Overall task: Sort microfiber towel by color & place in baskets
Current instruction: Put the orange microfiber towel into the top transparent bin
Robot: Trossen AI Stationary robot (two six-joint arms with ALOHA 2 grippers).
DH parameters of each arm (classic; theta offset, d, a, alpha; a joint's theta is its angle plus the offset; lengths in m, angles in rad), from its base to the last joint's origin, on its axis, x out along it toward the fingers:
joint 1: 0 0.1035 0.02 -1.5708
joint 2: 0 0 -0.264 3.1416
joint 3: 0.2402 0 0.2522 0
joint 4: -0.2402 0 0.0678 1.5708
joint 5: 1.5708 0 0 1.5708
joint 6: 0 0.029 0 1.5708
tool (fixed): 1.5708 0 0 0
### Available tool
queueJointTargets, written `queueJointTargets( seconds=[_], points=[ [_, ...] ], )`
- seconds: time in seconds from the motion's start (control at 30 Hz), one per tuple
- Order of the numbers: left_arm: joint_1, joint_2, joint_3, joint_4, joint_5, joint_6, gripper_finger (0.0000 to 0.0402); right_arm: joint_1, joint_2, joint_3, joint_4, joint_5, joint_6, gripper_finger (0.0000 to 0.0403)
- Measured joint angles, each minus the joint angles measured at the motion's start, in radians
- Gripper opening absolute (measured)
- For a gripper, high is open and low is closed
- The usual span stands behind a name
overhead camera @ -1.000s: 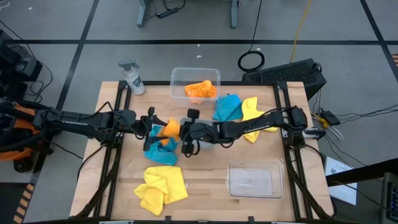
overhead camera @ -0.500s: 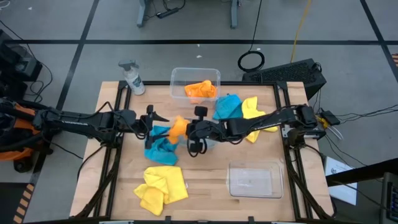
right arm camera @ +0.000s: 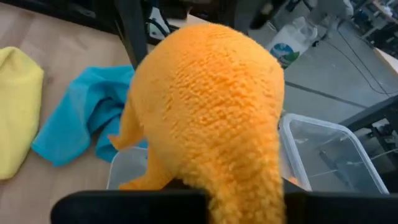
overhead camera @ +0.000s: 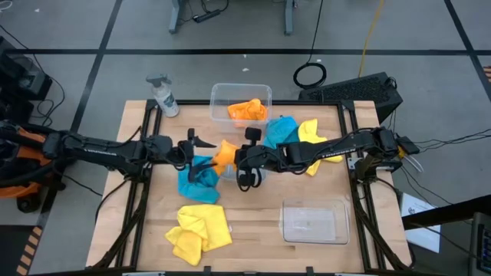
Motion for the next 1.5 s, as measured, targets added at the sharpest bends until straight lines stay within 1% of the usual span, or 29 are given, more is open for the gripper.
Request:
queueJointTargets(
  seconds=[0.07, 0.17, 0.33, 0.43, 0.5, 0.57, 0.63, 0.7, 0.77, 0.83, 0.87, 0.9, 1.03, 1.1, 1.27, 1.4, 1.5],
  points=[
    [0.015, 0.035, 0.000, 0.017, -0.005, 0.000, 0.0304, 0.000, 0.001, -0.002, 0.022, -0.005, -0.023, 0.0013],
    [0.033, 0.087, 0.000, 0.095, 0.004, 0.001, 0.0304, 0.000, 0.001, -0.002, 0.063, -0.023, -0.050, 0.0013],
    [0.053, 0.159, 0.000, 0.219, 0.082, 0.024, 0.0304, 0.000, 0.001, -0.002, 0.069, -0.023, -0.057, 0.0013],
    [0.053, 0.185, 0.000, 0.247, 0.089, 0.061, 0.0302, 0.000, 0.001, -0.002, 0.072, -0.023, -0.056, 0.0013],
    [0.053, 0.197, 0.000, 0.257, 0.090, 0.083, 0.0291, 0.000, 0.002, -0.002, 0.072, -0.023, -0.053, 0.0013],
    [0.053, 0.203, 0.000, 0.277, 0.091, 0.087, 0.0269, 0.000, 0.002, -0.002, 0.072, -0.023, -0.045, 0.0013],
    [0.053, 0.203, 0.001, 0.295, 0.099, 0.092, 0.0232, 0.000, 0.002, -0.002, 0.071, -0.022, -0.031, 0.0013],
    [0.053, 0.203, 0.008, 0.294, 0.107, 0.106, 0.0181, 0.000, 0.002, -0.002, 0.064, -0.022, 0.001, 0.0016],
    [0.053, 0.198, 0.015, 0.291, 0.108, 0.107, 0.0117, 0.000, 0.002, -0.001, 0.045, -0.021, 0.037, 0.0025],
    [0.053, 0.198, 0.020, 0.285, 0.108, 0.107, 0.0048, 0.000, 0.000, 0.000, 0.001, -0.019, 0.082, 0.0041],
    [0.053, 0.199, 0.020, 0.285, 0.108, 0.107, 0.0027, 0.000, -0.005, 0.000, -0.035, -0.021, 0.103, 0.0051],
    [0.053, 0.199, 0.020, 0.286, 0.108, 0.107, 0.0020, 0.000, -0.007, 0.000, -0.073, -0.022, 0.128, 0.0063],
    [0.054, 0.198, 0.020, 0.289, 0.103, 0.108, 0.0031, 0.001, -0.008, 0.000, -0.185, -0.024, 0.224, 0.0117],
    [0.054, 0.198, 0.020, 0.291, 0.102, 0.108, 0.0029, 0.005, -0.008, 0.000, -0.216, -0.024, 0.257, 0.0145],
    [0.063, 0.198, 0.021, 0.292, 0.099, 0.108, 0.0016, 0.012, -0.008, 0.000, -0.206, -0.020, 0.264, 0.0209],
    [0.072, 0.197, 0.021, 0.292, 0.096, 0.108, 0.0016, 0.024, -0.023, 0.000, -0.207, -0.020, 0.265, 0.0247],
    [0.079, 0.197, 0.021, 0.292, 0.092, 0.108, 0.0016, 0.039, -0.048, 0.000, -0.240, -0.023, 0.278, 0.0267]
  ],
)
